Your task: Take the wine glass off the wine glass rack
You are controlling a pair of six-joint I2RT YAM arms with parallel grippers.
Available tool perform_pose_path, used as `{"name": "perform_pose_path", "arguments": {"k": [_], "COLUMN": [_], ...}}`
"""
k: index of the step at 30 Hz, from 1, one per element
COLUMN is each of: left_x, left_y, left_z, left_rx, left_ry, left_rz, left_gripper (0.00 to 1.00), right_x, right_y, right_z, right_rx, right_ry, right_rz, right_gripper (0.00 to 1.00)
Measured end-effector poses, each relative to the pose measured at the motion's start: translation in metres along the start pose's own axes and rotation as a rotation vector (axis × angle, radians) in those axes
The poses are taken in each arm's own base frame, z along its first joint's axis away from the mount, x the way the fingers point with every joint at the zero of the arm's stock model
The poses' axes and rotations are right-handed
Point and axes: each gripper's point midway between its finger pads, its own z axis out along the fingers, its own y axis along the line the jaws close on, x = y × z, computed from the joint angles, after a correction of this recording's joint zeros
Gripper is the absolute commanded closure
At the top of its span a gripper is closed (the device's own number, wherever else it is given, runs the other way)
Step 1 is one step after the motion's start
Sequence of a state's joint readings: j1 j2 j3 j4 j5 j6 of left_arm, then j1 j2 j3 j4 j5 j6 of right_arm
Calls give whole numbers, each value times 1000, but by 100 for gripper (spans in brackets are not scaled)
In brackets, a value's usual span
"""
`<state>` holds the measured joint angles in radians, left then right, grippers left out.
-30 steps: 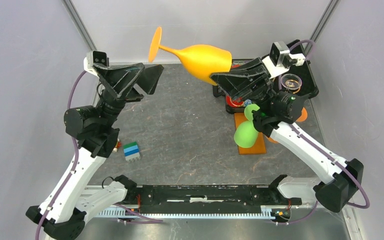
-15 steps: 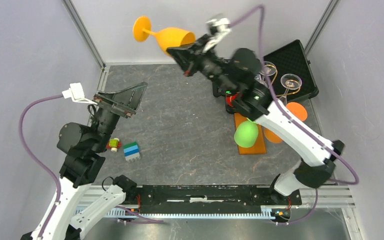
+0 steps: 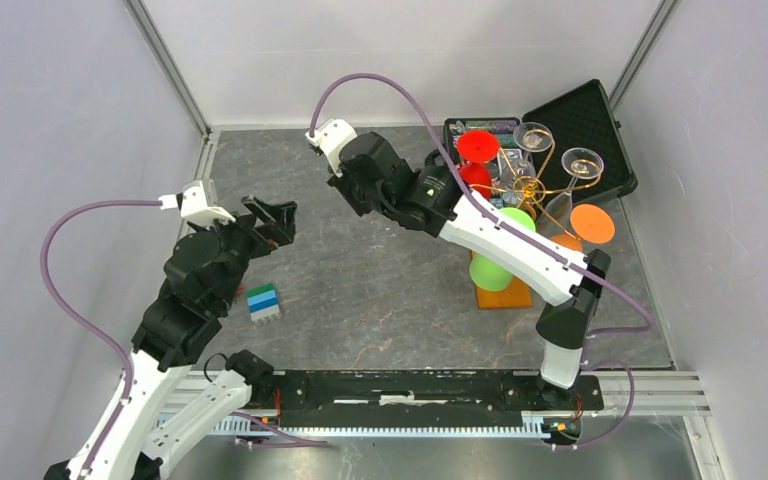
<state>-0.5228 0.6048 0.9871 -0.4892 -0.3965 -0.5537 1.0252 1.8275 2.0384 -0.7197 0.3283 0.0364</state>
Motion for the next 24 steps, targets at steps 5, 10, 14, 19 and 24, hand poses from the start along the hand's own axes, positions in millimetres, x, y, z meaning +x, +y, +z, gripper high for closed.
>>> {"name": "perform_pose_path", "arguments": {"k": [5,10,14,19,24], "left_x": [13,22,32,40,48], "left_y": [14,20,25,28,31], "left_z": [-1,0,2,3,6], "left_rx": [-44,-57,-69,-78,-86], "left_ry": [28,47,68,88,108], "left_rz": [33,45,58,67,76], "left_gripper": [0,0,0,0,0], "right_x": [31,68,96,115,134], "right_y": [1,10,11,-6,-17], "right_z": [8,31,48,63,72], "right_rx": [0,-30,-71,-87,-97], "right_ry": [115,238,323,381,439], "right_rz": [-74,-126,-132,-101,-96], "right_gripper": [100,100,100,100,99]}}
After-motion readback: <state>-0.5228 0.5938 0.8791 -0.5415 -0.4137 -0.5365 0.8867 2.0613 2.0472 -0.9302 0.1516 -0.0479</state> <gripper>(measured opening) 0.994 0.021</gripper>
